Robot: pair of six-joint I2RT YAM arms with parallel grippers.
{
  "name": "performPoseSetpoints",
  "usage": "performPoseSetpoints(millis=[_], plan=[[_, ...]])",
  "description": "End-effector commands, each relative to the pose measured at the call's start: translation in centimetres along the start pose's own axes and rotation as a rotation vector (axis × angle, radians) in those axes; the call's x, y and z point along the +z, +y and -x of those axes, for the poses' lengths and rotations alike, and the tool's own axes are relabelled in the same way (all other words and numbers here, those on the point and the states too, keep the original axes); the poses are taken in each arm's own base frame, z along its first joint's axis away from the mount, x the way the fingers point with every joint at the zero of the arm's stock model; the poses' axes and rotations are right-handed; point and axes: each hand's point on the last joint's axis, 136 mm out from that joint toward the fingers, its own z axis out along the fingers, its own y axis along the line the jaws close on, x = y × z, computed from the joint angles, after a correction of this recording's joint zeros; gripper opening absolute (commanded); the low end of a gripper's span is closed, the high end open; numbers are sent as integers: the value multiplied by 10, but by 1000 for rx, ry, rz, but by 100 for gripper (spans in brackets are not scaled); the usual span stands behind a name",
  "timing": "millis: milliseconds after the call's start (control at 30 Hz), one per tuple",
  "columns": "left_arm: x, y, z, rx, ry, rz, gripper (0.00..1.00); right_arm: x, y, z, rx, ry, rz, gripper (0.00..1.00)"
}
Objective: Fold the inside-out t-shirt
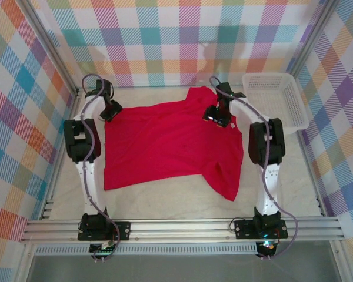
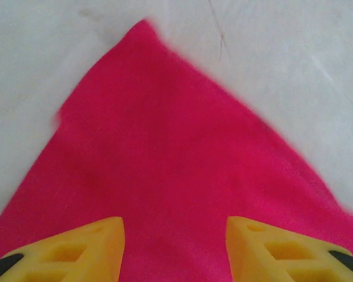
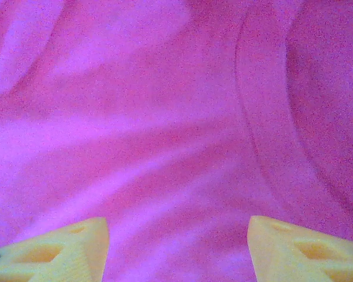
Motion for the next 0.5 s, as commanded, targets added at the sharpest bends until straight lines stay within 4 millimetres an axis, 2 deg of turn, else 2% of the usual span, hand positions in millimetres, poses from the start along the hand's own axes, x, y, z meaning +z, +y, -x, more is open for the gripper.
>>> performPoseSetpoints(millis=[0,67,133,200,300,467], plan=[[-85,-15,-26,64,-84,-110,50,-29,3,-36,-43,8,25,65],[-90,-2,-72,64,-15,-162,50,-22,-8,-57,-22,42,22,64],[-85,19,-107,44,49,-183,51,-16,-16,-72,-9,65,21,64],[-77,43,-126,47,72,-141,53,-11,-24,-78,-5,64,9,64],[-59,77,-132,25,112,-58,54,-5,-37,-77,-14,54,-48,65],[-17,115,-106,-91,139,39,54,16,-60,-68,-3,66,-138,66]])
